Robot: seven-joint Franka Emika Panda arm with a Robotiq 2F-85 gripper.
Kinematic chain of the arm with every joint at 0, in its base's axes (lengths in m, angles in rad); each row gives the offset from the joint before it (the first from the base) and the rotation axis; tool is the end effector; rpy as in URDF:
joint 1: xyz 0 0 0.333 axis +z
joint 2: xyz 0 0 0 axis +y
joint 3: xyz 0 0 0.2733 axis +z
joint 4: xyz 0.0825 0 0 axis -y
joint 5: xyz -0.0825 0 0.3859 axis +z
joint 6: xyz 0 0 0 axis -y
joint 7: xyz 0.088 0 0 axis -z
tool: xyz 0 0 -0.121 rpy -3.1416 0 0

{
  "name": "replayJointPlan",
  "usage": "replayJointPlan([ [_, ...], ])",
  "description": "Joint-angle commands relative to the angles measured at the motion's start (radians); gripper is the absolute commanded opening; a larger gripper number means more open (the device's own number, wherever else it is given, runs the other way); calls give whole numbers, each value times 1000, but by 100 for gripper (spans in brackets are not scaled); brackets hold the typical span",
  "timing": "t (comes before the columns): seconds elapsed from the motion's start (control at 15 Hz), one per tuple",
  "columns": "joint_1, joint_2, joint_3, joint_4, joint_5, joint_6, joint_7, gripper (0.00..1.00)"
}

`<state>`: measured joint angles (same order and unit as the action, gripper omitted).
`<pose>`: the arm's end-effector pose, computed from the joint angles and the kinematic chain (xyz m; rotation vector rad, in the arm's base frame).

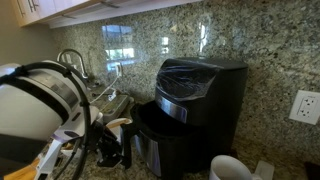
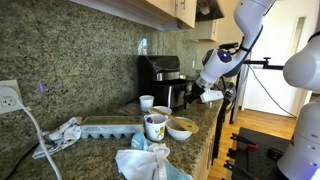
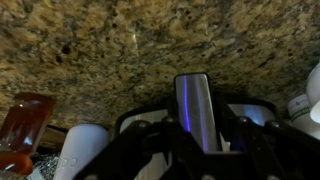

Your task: Open the air fryer basket then close the basket

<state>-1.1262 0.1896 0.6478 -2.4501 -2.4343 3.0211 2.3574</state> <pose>0.3949 -0.1339 0.1679 2.7824 -0.6651 0.9069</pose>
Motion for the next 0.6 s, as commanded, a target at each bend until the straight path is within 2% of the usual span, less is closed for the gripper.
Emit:
replayJointPlan([
  [0.0, -35, -58, -7, -67, -6, 23, 44, 16],
  [0.53, -42, -57, -7, -71, -9, 25, 47, 16],
])
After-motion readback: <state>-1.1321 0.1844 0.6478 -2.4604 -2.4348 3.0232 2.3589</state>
